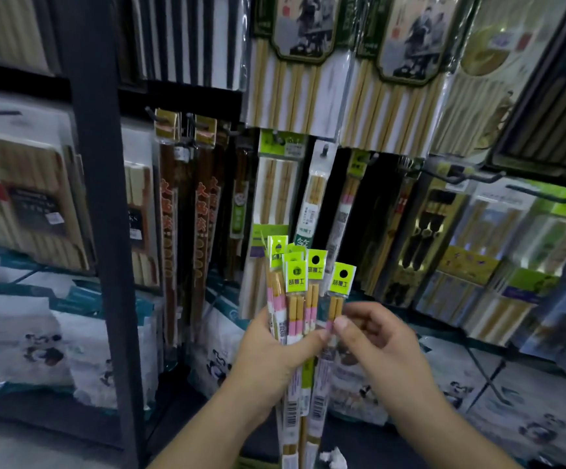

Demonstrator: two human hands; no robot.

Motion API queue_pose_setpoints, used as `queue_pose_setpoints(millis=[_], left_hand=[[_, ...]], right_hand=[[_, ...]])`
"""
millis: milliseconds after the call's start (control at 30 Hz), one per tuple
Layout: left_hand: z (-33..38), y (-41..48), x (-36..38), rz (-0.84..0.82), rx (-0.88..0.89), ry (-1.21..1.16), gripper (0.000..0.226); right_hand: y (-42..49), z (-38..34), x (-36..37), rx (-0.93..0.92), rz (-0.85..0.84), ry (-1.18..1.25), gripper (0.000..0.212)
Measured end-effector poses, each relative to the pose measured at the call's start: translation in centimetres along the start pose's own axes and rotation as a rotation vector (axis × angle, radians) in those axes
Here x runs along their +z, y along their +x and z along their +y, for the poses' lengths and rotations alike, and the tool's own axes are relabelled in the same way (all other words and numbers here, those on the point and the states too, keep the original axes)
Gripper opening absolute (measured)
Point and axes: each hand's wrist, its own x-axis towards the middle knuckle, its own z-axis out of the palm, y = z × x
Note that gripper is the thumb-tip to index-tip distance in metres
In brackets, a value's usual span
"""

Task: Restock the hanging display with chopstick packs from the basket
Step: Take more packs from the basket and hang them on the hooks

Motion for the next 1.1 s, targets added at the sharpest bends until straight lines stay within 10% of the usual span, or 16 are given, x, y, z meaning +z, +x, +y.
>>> queue_pose_setpoints(millis=[1100], left_hand=[[5.7, 3.4, 0.0, 0.117, 0.207, 0.114, 0.034]], right_hand=[[11.5, -11.3, -2.1, -0.268, 0.248, -0.101, 0.032]])
